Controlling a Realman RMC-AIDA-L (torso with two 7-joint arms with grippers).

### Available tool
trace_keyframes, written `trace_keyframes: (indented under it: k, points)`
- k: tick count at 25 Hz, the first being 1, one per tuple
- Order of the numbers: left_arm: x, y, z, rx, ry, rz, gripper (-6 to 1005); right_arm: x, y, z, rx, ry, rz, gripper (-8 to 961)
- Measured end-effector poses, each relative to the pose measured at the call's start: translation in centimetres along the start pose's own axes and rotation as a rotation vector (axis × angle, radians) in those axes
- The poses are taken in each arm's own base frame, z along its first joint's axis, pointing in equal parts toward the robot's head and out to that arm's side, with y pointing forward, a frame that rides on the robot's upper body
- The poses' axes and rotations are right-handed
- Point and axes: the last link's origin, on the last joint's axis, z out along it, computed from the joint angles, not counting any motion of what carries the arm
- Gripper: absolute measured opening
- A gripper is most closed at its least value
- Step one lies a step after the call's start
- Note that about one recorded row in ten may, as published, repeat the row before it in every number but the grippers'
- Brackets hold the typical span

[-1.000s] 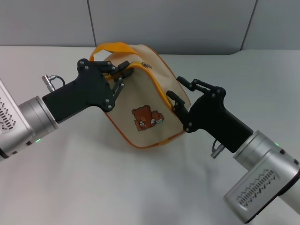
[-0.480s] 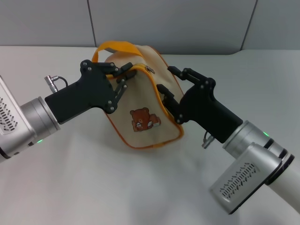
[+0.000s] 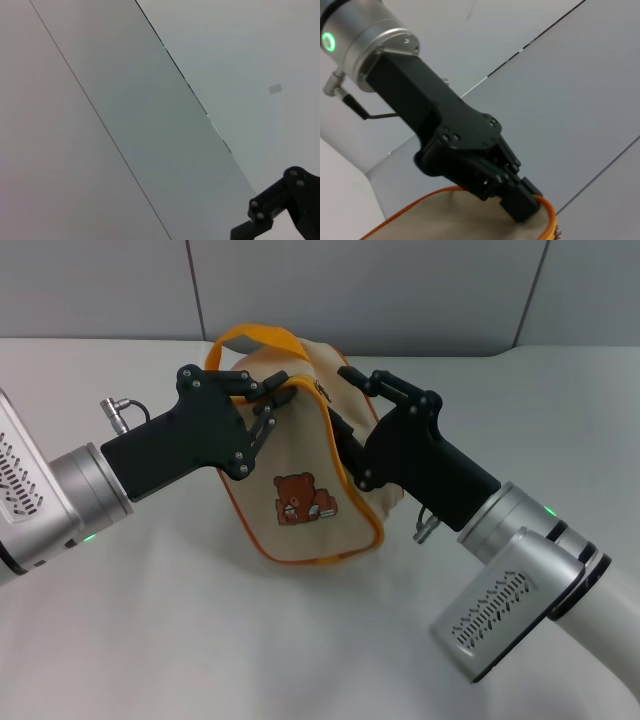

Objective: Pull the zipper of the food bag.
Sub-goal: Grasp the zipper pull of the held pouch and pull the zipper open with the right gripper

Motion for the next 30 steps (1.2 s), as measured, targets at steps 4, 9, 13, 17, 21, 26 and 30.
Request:
trace_keyframes:
  k: [4, 9, 13, 17, 21, 26, 30]
  points:
    - [0.0, 0.0, 0.0, 0.000, 0.000, 0.000, 62, -0.1, -0.1, 0.3, 0.006, 0.002, 0.008, 435]
    - [0.0, 0.0, 0.0, 0.000, 0.000, 0.001, 62, -0.2, 0.0, 0.6, -0.003, 0.000, 0.009, 302]
    - [0.0, -0.1, 0.1, -0.001, -0.001, 0.002, 62, -0.2, 0.1, 0.8, -0.014, 0.004, 0.009, 170]
    - [0.0, -0.1, 0.3, -0.003, 0.001, 0.004, 62, -0.2, 0.1, 0.8, -0.015, 0.003, 0.010, 42]
    - [0.1, -0.2, 0.3, -0.004, 0.002, 0.005, 62, -0.2, 0.2, 0.7, -0.013, 0.006, 0.009, 4]
    - [-0.1, -0.3, 0.4, 0.002, -0.009, 0.006, 62, 0.2, 0.7, -0.8, -0.004, 0.037, 0.018, 3]
    - [-0.2, -0.4, 0.4, 0.008, -0.016, 0.006, 62, 0.6, 1.8, -3.3, 0.016, 0.092, 0.035, 3]
